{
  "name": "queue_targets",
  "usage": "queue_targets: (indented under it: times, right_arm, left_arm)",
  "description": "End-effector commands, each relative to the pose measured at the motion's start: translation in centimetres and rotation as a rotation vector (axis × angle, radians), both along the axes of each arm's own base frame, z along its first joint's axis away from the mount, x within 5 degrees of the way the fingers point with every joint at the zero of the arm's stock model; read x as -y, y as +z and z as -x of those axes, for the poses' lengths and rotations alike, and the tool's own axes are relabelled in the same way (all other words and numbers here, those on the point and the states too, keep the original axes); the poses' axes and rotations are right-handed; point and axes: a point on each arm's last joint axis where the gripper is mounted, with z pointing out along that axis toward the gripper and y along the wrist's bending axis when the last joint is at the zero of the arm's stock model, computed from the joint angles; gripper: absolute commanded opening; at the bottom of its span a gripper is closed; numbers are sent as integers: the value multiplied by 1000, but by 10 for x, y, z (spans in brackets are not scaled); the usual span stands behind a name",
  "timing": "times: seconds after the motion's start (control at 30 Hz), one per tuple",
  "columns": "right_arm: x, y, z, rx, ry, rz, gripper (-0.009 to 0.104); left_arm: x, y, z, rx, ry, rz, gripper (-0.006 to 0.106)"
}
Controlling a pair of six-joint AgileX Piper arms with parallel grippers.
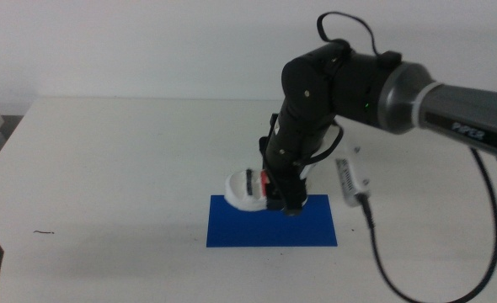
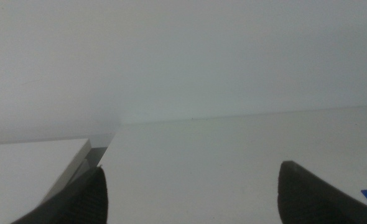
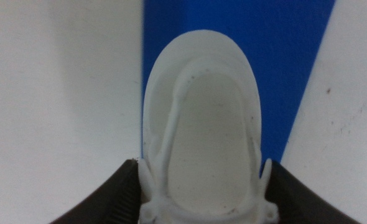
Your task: Use one arm to grab the shoe from the table and place it on the mat.
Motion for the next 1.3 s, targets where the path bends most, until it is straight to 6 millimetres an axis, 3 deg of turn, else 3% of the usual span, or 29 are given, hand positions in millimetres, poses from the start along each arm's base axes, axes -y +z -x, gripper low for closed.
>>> queue_targets:
  times: [0.0,0.33,0.73,0.83,0.93,0.97,1.03,1.13,1.27]
  right_arm:
    - [-6,-5,-1,-28,-41,-42,1]
    - [-10,-38,-6,-82,-46,-10,1]
    - [-9,-44,-12,-30,-28,20,1]
    - [-9,-44,-13,-17,-24,23,6]
    - [-9,-43,-12,-22,-27,16,17]
    - [-10,-42,-11,-31,-31,3,57]
    - [-11,-39,-11,-26,-1,-2,71]
    - [-6,-18,-2,-49,17,-1,81]
    - [16,41,18,8,161,77,82]
  left_arm:
    - [0,1,0,7,-2,5,94]
    - [0,1,0,7,-2,5,94]
    - [0,1,0,7,-2,5,94]
    - [0,1,0,7,-2,5,94]
    - [0,1,0,7,-2,5,94]
    - [0,1,0,7,-2,5,94]
    - [0,1,0,7,-2,5,94]
    - [0,1,0,7,-2,5,94]
    - [0,1,0,7,-2,5,94]
